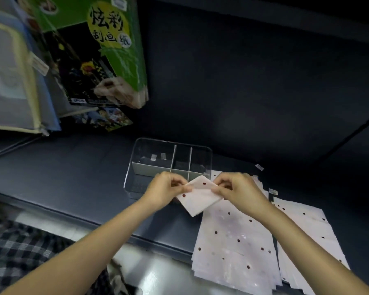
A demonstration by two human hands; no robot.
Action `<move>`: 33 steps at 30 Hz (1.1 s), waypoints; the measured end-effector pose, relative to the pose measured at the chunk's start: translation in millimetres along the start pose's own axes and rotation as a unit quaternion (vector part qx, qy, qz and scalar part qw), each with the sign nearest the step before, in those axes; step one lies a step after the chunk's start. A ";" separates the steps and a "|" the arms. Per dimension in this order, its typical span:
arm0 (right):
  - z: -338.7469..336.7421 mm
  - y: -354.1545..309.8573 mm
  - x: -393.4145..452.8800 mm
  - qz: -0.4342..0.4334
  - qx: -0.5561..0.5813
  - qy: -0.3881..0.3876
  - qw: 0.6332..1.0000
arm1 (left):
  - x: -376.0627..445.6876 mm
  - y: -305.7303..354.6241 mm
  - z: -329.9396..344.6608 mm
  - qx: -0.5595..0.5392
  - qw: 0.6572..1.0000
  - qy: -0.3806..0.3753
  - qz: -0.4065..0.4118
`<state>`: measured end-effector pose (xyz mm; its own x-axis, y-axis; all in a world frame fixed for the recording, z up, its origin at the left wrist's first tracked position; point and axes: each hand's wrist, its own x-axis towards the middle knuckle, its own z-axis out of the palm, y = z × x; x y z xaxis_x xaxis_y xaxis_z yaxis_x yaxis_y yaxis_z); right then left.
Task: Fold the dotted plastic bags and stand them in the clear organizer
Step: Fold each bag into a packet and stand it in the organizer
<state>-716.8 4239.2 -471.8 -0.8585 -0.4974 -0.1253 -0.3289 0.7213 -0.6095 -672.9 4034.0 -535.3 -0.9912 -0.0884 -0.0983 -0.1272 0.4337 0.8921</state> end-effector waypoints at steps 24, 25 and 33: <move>147.6 -86.6 180.3 0.046 -0.092 0.005 0.995 | -21.5 -120.9 -2.1 0.281 0.951 0.100 -0.075; 154.7 -90.1 184.3 0.052 -0.081 -0.005 0.995 | -22.5 -121.7 -2.6 0.290 0.949 0.099 -0.070; 192.3 -111.2 197.8 0.078 0.066 -0.057 0.993 | -25.4 -125.6 0.3 0.309 0.945 0.099 -0.041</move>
<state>-774.3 3967.9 -579.4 -0.8427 -0.4407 -0.3093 -0.1343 0.7284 -0.6718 -631.8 3982.1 -645.0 -0.9588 -0.2835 -0.0168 -0.2603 0.8536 0.4511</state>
